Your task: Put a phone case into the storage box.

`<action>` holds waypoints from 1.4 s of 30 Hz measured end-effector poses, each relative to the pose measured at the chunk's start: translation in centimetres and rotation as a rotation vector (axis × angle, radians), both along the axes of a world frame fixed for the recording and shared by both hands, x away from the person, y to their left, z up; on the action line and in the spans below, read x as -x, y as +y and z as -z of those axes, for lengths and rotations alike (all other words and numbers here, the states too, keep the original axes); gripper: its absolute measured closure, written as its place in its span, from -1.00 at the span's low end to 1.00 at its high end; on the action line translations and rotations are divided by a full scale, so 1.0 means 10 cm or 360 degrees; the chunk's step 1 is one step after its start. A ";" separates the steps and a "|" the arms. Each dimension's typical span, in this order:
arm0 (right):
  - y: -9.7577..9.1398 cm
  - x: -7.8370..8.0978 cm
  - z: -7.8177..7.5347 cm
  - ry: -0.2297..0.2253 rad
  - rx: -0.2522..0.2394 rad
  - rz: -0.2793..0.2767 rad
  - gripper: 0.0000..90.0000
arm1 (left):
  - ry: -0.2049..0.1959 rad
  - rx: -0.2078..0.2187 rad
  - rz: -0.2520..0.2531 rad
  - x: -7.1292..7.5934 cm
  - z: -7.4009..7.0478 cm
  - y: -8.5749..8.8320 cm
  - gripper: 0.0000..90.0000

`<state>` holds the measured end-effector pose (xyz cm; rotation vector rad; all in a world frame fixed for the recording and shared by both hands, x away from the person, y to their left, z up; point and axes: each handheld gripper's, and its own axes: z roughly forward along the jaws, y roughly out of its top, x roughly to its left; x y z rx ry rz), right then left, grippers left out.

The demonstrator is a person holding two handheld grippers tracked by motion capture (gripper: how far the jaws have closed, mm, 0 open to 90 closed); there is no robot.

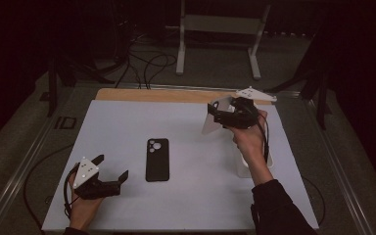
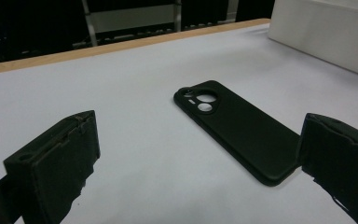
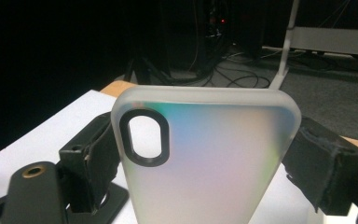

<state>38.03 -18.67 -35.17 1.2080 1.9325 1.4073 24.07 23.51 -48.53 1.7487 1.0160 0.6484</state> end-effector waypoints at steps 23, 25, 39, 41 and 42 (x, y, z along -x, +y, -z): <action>-0.24 -0.29 -0.08 -0.0008 0.0065 0.0167 -0.63 | 0.0001 0.0015 0.0000 0.00 0.01 0.00 -1.00; -0.26 -0.31 -0.07 -0.0011 0.0069 0.0180 -0.63 | 0.0004 0.0020 -0.0002 0.00 0.01 0.00 -1.00; -0.44 -0.48 -0.05 0.0017 0.0096 0.0322 -0.63 | -0.0004 -0.0004 -0.0011 0.00 0.01 0.00 -1.00; -0.45 -0.50 -0.05 0.0020 0.0094 0.0334 -0.63 | -0.0006 -0.0005 -0.0015 0.00 0.01 0.00 -1.00; -0.46 -0.51 -0.05 0.0022 0.0096 0.0342 -0.63 | -0.0008 -0.0001 -0.0017 0.00 0.01 0.00 -1.00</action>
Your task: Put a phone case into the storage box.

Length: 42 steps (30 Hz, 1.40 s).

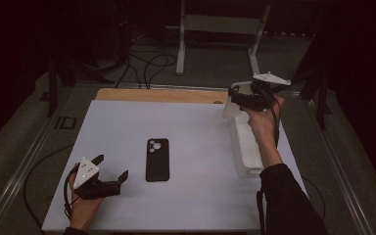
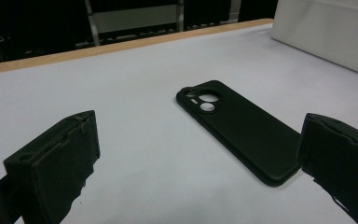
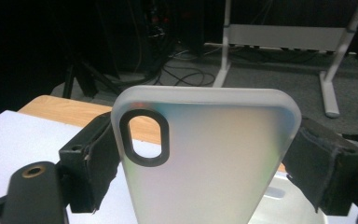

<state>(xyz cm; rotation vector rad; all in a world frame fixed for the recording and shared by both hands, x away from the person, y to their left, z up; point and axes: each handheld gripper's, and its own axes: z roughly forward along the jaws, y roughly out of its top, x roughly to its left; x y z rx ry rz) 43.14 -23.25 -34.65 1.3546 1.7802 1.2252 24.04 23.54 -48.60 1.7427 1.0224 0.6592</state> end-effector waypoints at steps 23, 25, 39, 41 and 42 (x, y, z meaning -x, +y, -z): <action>-0.31 -0.23 0.13 0.0070 0.0050 0.0216 -0.63 | -0.0003 0.0001 -0.0010 0.00 0.00 0.01 -1.00; -0.33 -0.24 0.14 0.0071 0.0058 0.0225 -0.63 | -0.0003 0.0001 -0.0011 0.00 0.00 0.01 -1.00; -0.31 -0.41 0.31 0.0143 0.0120 0.0281 -0.63 | -0.0004 0.0011 -0.0016 0.00 0.00 0.02 -1.00; -0.30 -0.43 0.35 0.0153 0.0131 0.0286 -0.63 | -0.0005 0.0014 -0.0015 0.00 0.00 0.02 -1.00; -0.29 -0.43 0.36 0.0160 0.0126 0.0289 -0.63 | -0.0007 0.0014 -0.0016 0.00 0.00 0.02 -1.00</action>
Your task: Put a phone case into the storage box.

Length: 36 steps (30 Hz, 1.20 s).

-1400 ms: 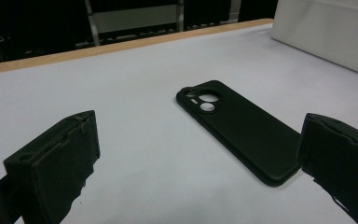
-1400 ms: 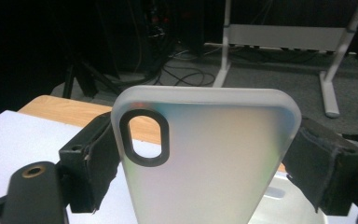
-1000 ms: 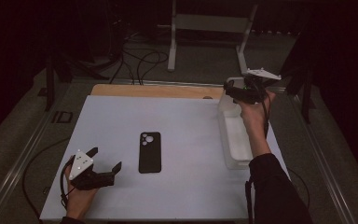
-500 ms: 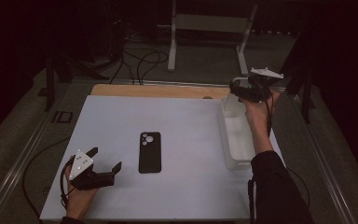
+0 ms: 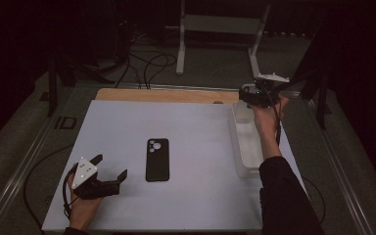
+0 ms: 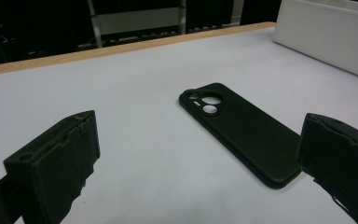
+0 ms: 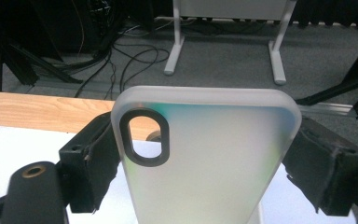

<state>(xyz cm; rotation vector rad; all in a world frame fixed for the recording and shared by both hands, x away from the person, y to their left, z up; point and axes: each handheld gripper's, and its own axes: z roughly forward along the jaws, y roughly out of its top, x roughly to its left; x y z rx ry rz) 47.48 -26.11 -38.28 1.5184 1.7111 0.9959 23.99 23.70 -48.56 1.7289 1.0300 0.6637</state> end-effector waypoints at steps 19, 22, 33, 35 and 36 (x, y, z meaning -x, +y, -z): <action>0.04 -0.11 0.31 0.0140 0.0048 0.0061 -0.63 | -0.0008 0.0021 0.0000 0.01 -0.01 0.01 -1.00; 0.04 -0.13 0.36 0.0167 0.0052 0.0067 -0.63 | -0.0006 0.0021 0.0000 0.01 -0.01 0.01 -1.00; 0.04 -0.17 0.46 0.0225 0.0062 0.0074 -0.64 | -0.0006 0.0022 0.0001 0.01 -0.01 0.01 -1.00; 0.05 -0.18 0.48 0.0237 0.0070 0.0067 -0.64 | -0.0004 0.0019 0.0003 0.01 -0.01 0.01 -1.00; 0.05 -0.19 0.49 0.0247 0.0072 0.0070 -0.64 | -0.0003 0.0017 0.0003 0.01 -0.01 0.01 -1.00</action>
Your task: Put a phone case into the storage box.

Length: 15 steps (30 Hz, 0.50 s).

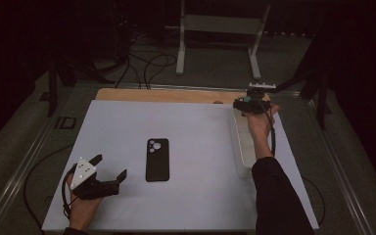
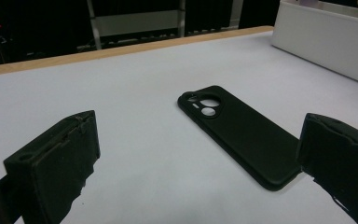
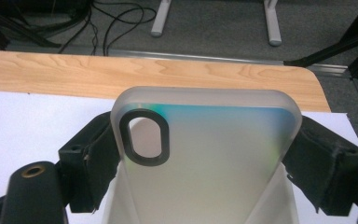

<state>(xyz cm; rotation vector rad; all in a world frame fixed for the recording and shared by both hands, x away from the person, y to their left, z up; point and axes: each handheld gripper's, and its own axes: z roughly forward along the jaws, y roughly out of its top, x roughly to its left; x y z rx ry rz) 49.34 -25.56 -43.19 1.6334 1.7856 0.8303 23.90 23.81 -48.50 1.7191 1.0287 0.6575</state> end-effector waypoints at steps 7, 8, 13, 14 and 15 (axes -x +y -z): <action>-0.01 -0.03 0.03 0.0015 -0.0006 0.0018 -0.65 | 0.0000 0.0003 -0.0002 0.00 0.00 0.00 -1.00; -0.02 -0.03 0.02 0.0015 -0.0020 0.0026 -0.70 | -0.0001 0.0003 -0.0002 0.00 0.00 0.00 -1.00; -0.06 -0.01 -0.02 -0.0028 -0.0071 0.0020 -0.79 | 0.0000 0.0000 -0.0004 0.00 0.00 0.00 -1.00; -0.06 0.00 -0.03 -0.0037 -0.0061 0.0022 -0.79 | 0.0000 0.0001 -0.0004 0.00 0.00 0.00 -1.00; -0.06 0.01 -0.05 -0.0048 -0.0073 0.0021 -0.79 | -0.0001 0.0002 -0.0005 0.00 0.00 0.00 -1.00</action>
